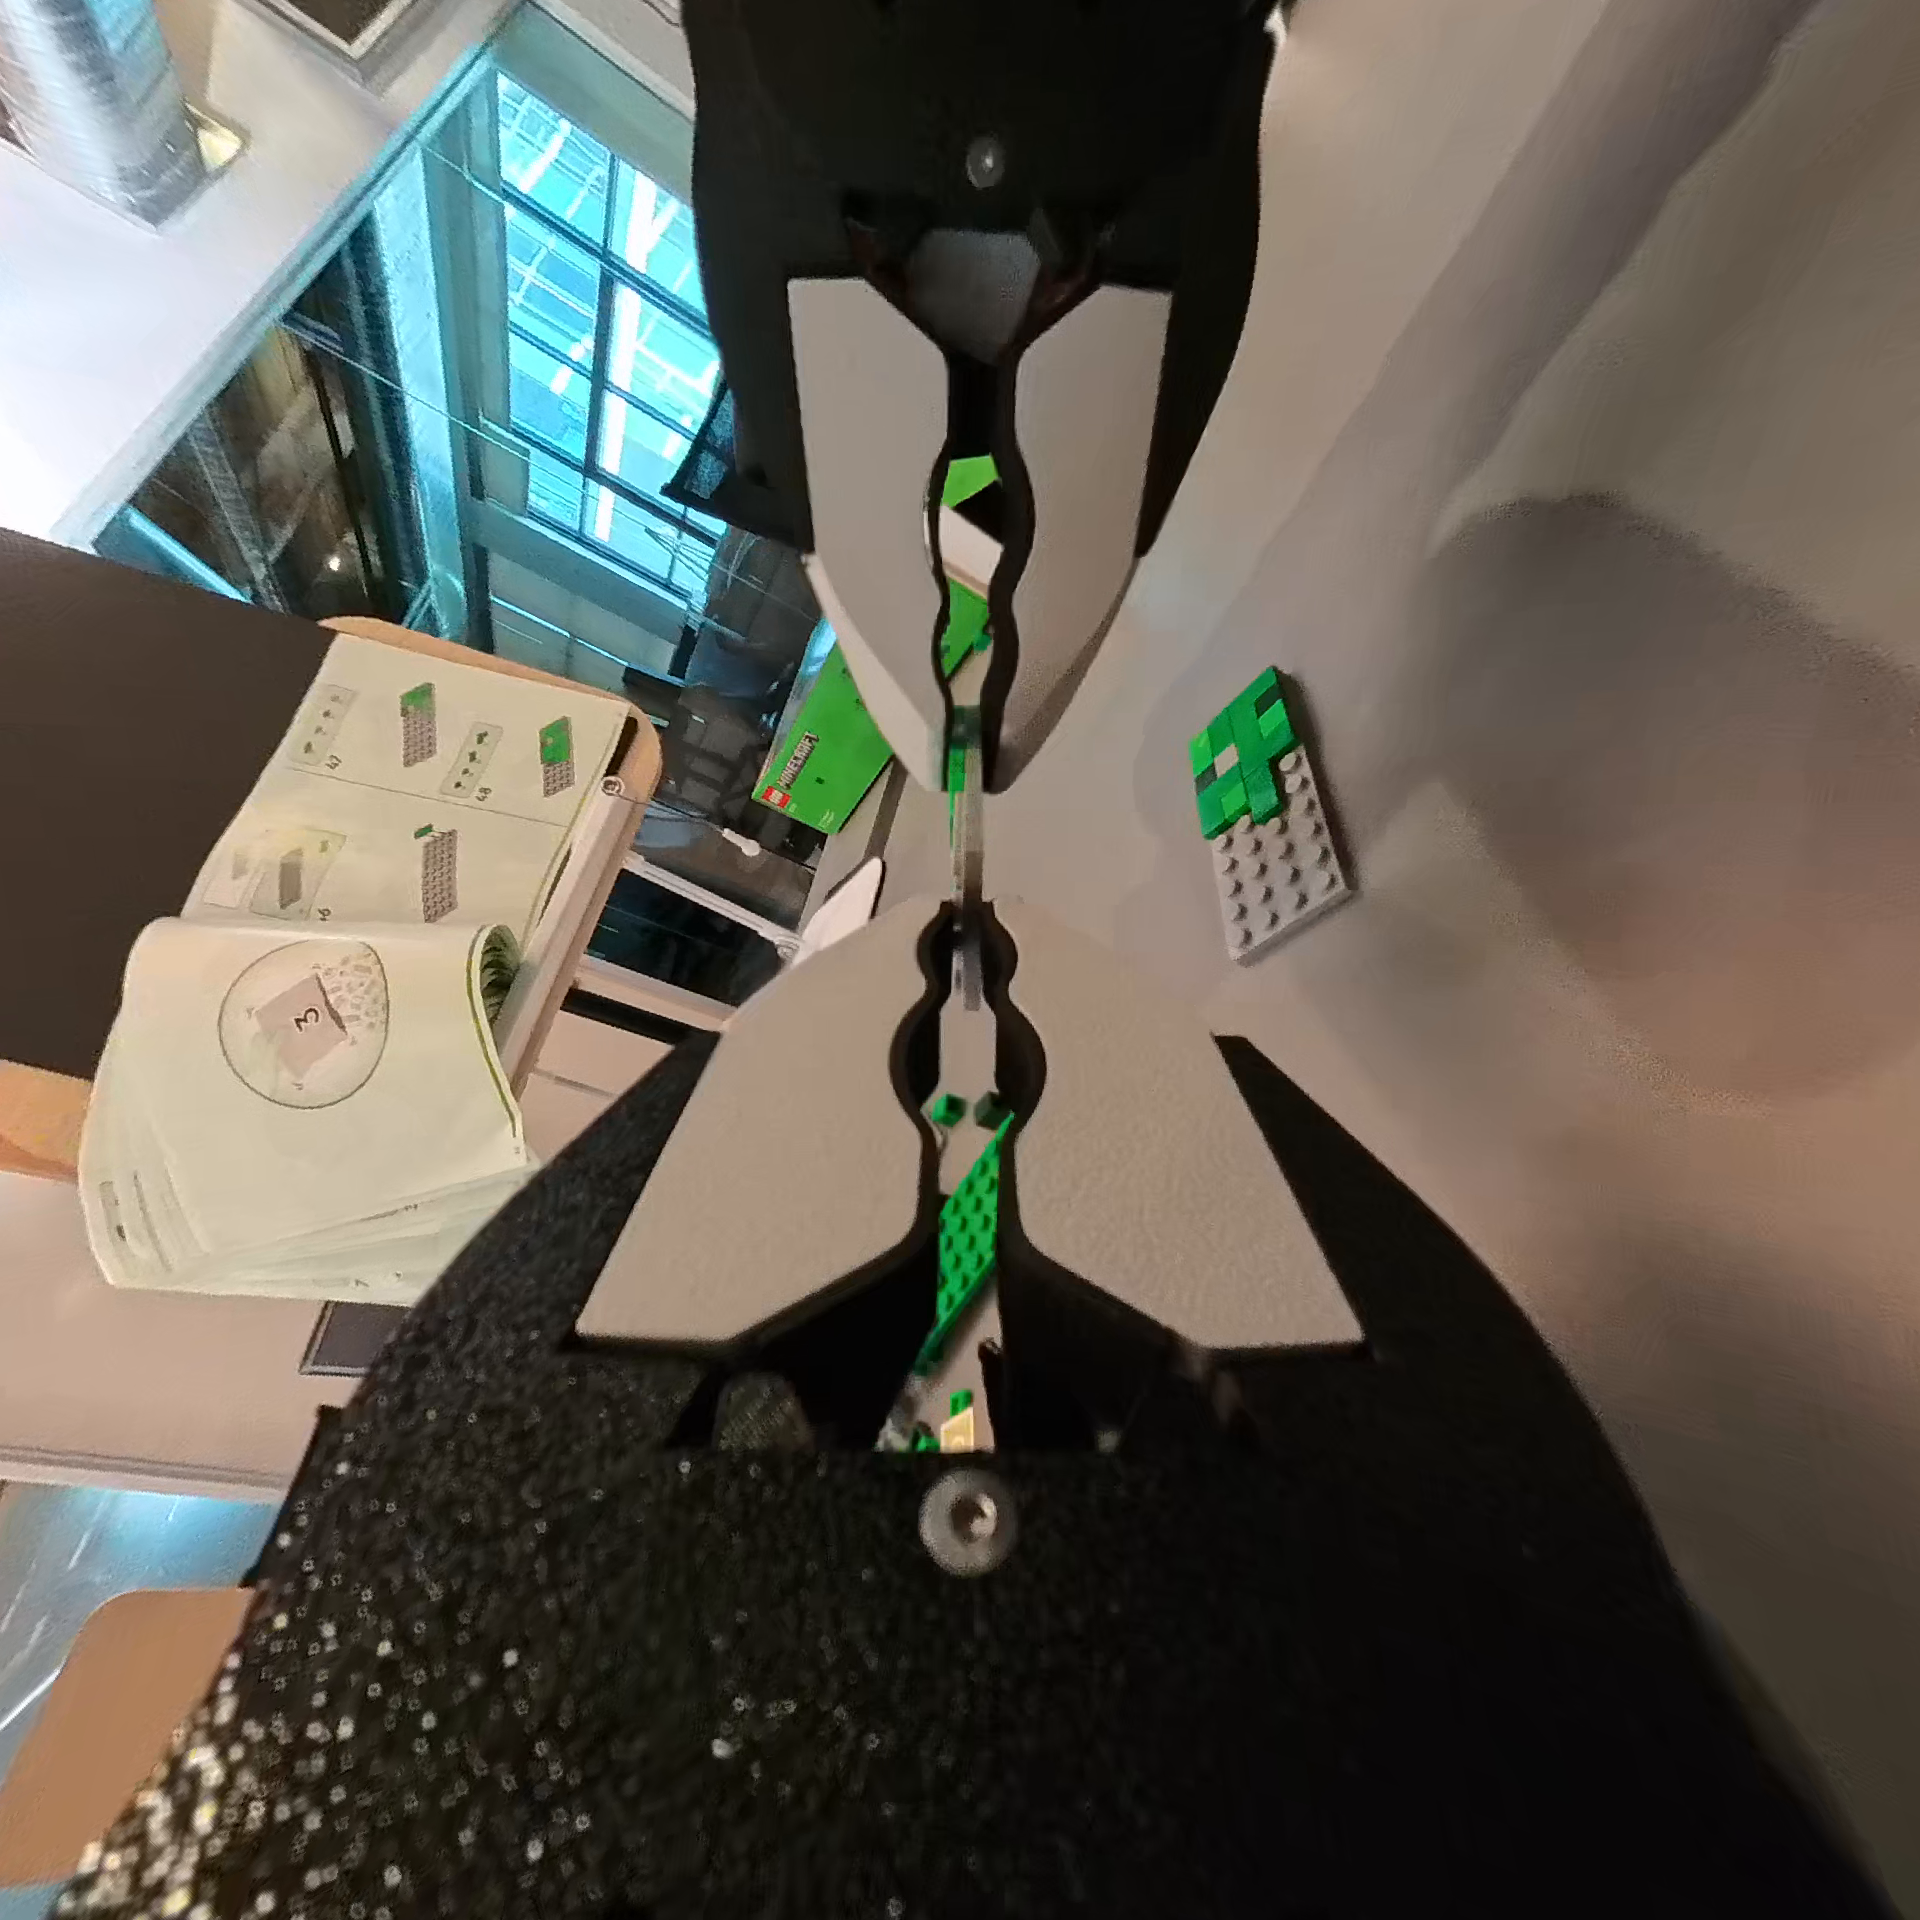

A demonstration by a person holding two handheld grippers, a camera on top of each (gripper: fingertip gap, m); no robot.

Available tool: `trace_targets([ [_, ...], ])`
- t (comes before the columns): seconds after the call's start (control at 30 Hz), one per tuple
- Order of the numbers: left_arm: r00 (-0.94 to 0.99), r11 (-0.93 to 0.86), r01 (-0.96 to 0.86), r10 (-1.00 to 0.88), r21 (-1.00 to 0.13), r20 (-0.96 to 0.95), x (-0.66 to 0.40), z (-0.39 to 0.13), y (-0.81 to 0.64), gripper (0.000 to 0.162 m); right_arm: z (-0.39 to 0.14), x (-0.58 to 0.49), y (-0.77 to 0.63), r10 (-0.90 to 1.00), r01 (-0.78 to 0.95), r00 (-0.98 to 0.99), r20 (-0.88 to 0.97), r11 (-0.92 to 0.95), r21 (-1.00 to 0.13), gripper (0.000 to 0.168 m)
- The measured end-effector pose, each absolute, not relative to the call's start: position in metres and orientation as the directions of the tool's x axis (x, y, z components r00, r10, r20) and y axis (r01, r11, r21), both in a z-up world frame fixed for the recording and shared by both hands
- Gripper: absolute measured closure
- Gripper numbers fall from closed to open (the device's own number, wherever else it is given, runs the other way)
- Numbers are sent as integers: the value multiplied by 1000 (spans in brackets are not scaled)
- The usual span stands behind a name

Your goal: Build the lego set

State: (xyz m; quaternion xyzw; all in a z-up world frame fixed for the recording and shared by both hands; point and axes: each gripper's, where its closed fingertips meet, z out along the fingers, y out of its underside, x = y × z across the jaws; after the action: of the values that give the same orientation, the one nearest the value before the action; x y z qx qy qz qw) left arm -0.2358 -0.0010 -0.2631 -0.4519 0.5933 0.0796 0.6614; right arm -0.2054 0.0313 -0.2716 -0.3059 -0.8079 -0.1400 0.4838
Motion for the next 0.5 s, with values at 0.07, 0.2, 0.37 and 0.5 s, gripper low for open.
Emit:
trace_targets([
  [0.07, 309, 571, -633, -433, -524, -846, -235, -263, 2, 147, -271, -205, 39, 355, 645, -319, 879, 761, -74, 162],
  [0.2, 403, 445, -650, -484, -615, -777, -245, -268, 21, 131, -293, -178, 85, 332, 735, -386, 861, 674, 70, 162],
  [0.37, 494, 352, -626, -511, -696, -703, -258, -269, 34, 134, -320, -149, 122, 282, 755, -504, 816, 603, 259, 162],
  [0.5, 558, 373, -585, -460, -720, -691, -266, -257, 38, 128, -335, -141, 123, 276, 703, -599, 752, 631, 328, 153],
])
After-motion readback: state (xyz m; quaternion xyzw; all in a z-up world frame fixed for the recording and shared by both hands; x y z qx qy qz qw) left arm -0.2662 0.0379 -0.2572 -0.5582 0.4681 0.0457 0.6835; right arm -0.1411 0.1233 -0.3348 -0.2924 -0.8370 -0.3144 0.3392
